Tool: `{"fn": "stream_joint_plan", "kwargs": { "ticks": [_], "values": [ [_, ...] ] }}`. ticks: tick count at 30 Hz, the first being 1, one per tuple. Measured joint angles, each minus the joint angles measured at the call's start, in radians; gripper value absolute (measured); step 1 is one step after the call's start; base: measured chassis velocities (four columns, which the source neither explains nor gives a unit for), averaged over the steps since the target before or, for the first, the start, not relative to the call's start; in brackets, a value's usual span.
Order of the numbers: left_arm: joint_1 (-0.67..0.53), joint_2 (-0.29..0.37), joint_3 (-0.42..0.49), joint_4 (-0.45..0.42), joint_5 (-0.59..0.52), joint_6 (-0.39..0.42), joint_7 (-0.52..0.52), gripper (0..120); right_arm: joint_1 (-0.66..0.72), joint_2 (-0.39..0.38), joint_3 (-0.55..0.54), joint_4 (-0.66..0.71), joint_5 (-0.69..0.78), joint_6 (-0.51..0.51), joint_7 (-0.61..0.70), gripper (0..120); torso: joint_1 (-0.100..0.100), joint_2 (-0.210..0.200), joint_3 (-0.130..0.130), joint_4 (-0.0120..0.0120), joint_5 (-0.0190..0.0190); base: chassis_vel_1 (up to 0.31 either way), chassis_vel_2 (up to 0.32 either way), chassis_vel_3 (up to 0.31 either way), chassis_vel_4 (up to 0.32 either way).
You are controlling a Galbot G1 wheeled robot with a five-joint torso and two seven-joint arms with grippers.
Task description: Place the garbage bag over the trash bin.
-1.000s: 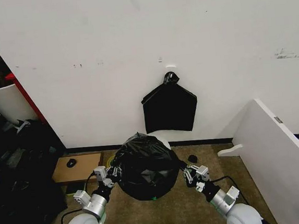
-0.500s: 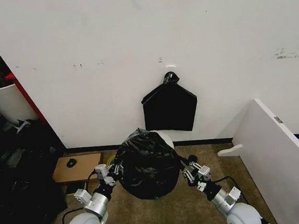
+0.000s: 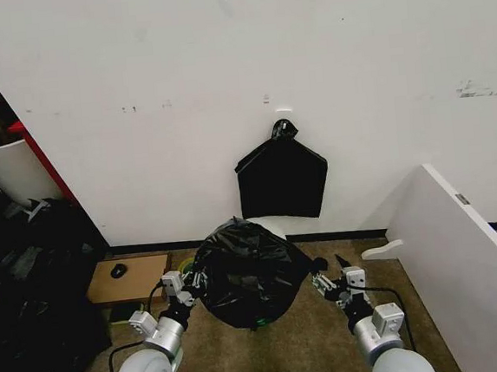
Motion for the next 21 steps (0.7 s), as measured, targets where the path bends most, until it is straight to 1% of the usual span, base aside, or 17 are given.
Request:
{"fn": "stream_joint_plan", "kwargs": {
  "ticks": [2, 3, 4, 7, 9, 10, 12, 13, 14, 15, 16, 17, 18, 21],
  "values": [
    [0.0, 0.0, 0.0, -0.001, 0.0, 0.0, 0.0, 0, -0.001, 0.003, -0.002, 0.011, 0.0, -0.006, 0.016, 91, 0.0, 0.0, 0.0, 0.0, 0.0, 0.0, 0.0, 0.0, 0.0],
    [0.0, -0.001, 0.0, -0.004, 0.0, 0.0, 0.0, 0, -0.005, 0.005, -0.004, 0.028, 0.0, -0.018, 0.034, 96, 0.0, 0.0, 0.0, 0.0, 0.0, 0.0, 0.0, 0.0, 0.0],
    [0.0, -0.001, 0.001, -0.005, 0.0, 0.0, -0.001, 0, -0.01, 0.004, -0.005, 0.041, 0.0, -0.036, 0.041, 98, 0.0, 0.0, 0.0, 0.0, -0.0001, 0.0, 0.0, 0.0, 0.0],
    [0.0, -0.001, 0.001, -0.009, -0.001, -0.001, -0.001, 0, -0.014, -0.009, -0.003, 0.037, 0.003, -0.095, 0.033, 100, 0.0, 0.0, 0.0, 0.0, -0.0002, 0.0, 0.0, 0.0, 0.0],
    [0.0, -0.001, 0.001, -0.012, -0.001, -0.001, 0.0, 0, -0.013, -0.013, 0.0, 0.029, 0.014, -0.108, 0.02, 100, 0.0, 0.0, 0.0, 0.0, 0.0, 0.0, 0.0, 0.0, 0.0],
    [0.001, -0.001, 0.001, -0.014, -0.003, -0.001, 0.0, 0, -0.013, -0.022, 0.009, 0.025, 0.05, -0.127, -0.016, 100, 0.0, 0.0, 0.0, 0.0, 0.0005, 0.0, 0.0, 0.0, 0.0],
    [0.006, -0.001, -0.004, -0.021, -0.004, -0.002, 0.001, 0, -0.012, -0.043, 0.03, 0.02, 0.13, -0.168, -0.104, 100, 0.0, 0.0, 0.0, -0.0002, -0.0007, 0.0, 0.0, 0.0, 0.0],
    [0.01, -0.001, -0.008, -0.023, -0.004, -0.003, 0.001, 0, -0.007, -0.047, 0.034, 0.016, 0.147, -0.17, -0.136, 100, 0.0, 0.0, 0.0, -0.0001, -0.0003, 0.0, 0.0, 0.0, 0.0],
    [0.01, -0.001, -0.008, -0.023, -0.004, -0.003, 0.001, 0, -0.007, -0.047, 0.034, 0.016, 0.147, -0.17, -0.136, 100, 0.0, 0.0, 0.0, -0.0001, -0.0003, 0.0, 0.0, 0.0, 0.0],
    [0.012, -0.002, -0.011, -0.025, -0.004, -0.004, -0.001, 0, -0.004, -0.049, 0.038, 0.012, 0.149, -0.158, -0.169, 100, 0.0, 0.0, 0.0, 0.0002, 0.0005, 0.0, 0.0, 0.0, 0.0],
    [0.013, -0.004, -0.014, -0.025, -0.004, -0.005, -0.004, 0, -0.002, -0.049, 0.043, 0.01, 0.142, -0.139, -0.192, 100, 0.0, 0.0, 0.0, 0.0003, 0.0005, 0.0, 0.0, 0.0, 0.0],
    [0.014, -0.005, -0.016, -0.026, -0.004, -0.007, -0.007, 0, 0.001, -0.045, 0.047, 0.01, 0.122, -0.112, -0.204, 100, 0.0, 0.0, 0.0, 0.0002, -0.0003, 0.0, 0.0, 0.0, 0.0],
    [0.014, -0.011, -0.017, -0.028, -0.004, -0.011, -0.013, 0, 0.007, -0.03, 0.05, 0.013, 0.065, -0.067, -0.181, 100, 0.0, 0.0, 0.0, 0.0002, 0.0, 0.0, 0.0, 0.0, 0.0],
    [0.017, -0.026, -0.011, -0.035, -0.002, -0.018, -0.025, 0, -0.004, -0.013, 0.048, 0.058, -0.048, -0.025, -0.122, 100, 0.0, 0.0, 0.0, 0.0002, 0.0001, 0.0, 0.0, 0.0, 0.0]
  ]
}}
